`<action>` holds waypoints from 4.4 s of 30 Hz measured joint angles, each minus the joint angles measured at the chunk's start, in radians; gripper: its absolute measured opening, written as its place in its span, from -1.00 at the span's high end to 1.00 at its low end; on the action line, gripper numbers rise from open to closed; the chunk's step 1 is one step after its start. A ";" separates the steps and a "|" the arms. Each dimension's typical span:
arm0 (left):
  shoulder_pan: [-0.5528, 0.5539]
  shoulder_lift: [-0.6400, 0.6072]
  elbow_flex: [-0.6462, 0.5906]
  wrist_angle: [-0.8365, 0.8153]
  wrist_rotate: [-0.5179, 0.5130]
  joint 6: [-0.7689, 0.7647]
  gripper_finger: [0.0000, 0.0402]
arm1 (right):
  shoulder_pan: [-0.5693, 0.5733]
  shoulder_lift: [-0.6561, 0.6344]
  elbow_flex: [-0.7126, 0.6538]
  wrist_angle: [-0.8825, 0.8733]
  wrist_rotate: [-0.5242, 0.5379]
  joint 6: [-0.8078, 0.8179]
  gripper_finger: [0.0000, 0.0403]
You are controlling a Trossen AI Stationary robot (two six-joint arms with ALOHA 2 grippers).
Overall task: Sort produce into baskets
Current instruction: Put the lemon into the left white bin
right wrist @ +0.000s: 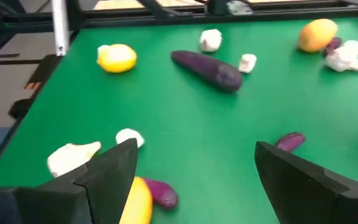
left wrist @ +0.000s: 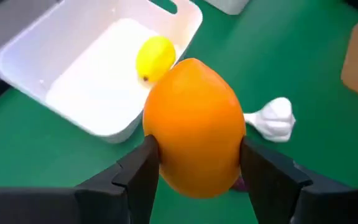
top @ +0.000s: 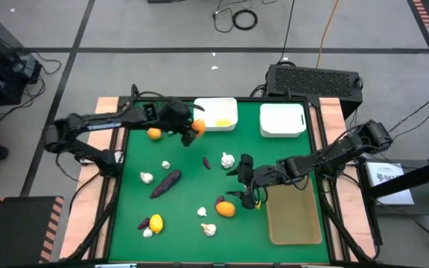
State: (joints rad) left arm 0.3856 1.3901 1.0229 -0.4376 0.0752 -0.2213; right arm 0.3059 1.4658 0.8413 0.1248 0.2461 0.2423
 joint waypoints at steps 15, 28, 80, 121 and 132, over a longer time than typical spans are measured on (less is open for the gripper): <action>0.063 0.335 0.320 0.014 -0.026 0.158 -0.03 | -0.013 -0.075 0.000 -0.232 0.200 0.062 -0.56; 0.129 0.456 0.393 -0.032 -0.027 0.177 -0.27 | -0.013 -0.079 0.000 -0.276 0.200 0.070 -0.56; -0.876 -0.144 0.119 -0.492 0.048 -0.614 -0.47 | -0.009 -0.079 0.000 -0.194 0.193 0.091 -0.56; -1.134 0.334 0.118 -0.513 -0.015 0.058 -0.47 | -0.010 -0.078 0.000 -0.148 0.194 0.029 -0.56; -1.130 0.364 0.119 -0.514 -0.017 0.079 -0.46 | -0.010 -0.078 0.000 -0.148 0.194 0.029 -0.56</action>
State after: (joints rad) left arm -0.7448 1.7546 1.1416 -0.9516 0.0578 -0.1421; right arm 0.2958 1.3876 0.8410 -0.0235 0.4397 0.2718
